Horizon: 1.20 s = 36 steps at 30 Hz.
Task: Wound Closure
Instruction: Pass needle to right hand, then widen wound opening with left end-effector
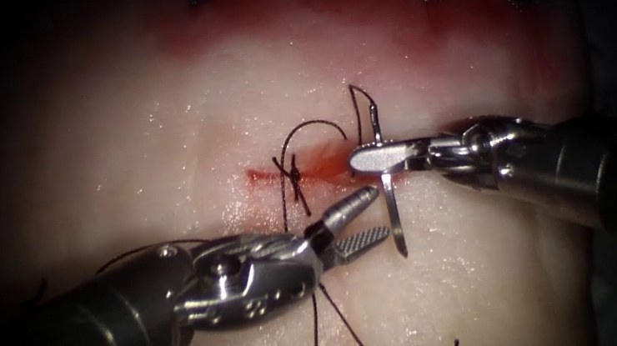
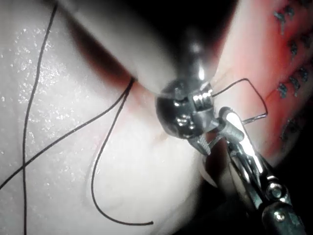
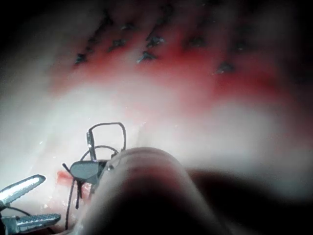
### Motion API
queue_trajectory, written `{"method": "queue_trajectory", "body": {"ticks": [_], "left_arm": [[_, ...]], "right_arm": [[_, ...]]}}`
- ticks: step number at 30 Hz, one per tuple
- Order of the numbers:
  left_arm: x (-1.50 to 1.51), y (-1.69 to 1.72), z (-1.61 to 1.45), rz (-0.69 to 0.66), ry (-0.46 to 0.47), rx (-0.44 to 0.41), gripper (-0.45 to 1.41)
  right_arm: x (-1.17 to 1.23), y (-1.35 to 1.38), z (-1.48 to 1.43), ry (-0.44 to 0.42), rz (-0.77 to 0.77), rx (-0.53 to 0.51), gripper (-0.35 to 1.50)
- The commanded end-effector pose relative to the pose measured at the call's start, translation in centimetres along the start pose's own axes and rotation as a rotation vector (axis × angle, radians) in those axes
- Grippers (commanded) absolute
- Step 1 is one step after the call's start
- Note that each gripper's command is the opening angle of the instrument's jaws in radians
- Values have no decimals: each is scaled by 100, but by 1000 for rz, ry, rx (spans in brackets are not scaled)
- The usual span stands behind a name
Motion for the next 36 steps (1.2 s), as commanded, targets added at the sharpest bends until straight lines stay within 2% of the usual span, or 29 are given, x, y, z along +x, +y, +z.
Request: {"method": "queue_trajectory", "body": {"ticks": [1,5,7,10,12,14,16,20,24,28,36], "left_arm": [[-1,-2,6,-45,6,-5,78],[-8,-18,-4,-150,-22,-45,76],[-14,-25,-4,-207,-39,-116,70],[-24,-28,2,-225,-34,-372,24],[-28,-24,8,-215,-68,-358,13],[-33,-19,13,-225,-114,-390,3],[-39,-12,18,-272,-169,-457,-35],[-54,2,27,-315,-271,-604,-35],[-69,8,34,-316,-308,-668,-35],[-83,17,38,-315,-381,-776,-35],[-104,27,57,-307,-449,-793,-35]], "right_arm": [[2,7,1,14,-47,9,-35],[7,14,-5,65,-233,29,-35],[8,14,-6,83,-254,40,-35],[12,14,-6,122,-318,51,-35],[15,14,-5,137,-344,56,-35],[18,14,-4,154,-370,70,-35],[20,13,-4,169,-396,82,-35],[22,10,-4,195,-448,87,-35],[22,9,-5,193,-514,105,-35],[21,7,-5,198,-574,127,-35],[21,-2,-5,219,-610,167,-35]]}}
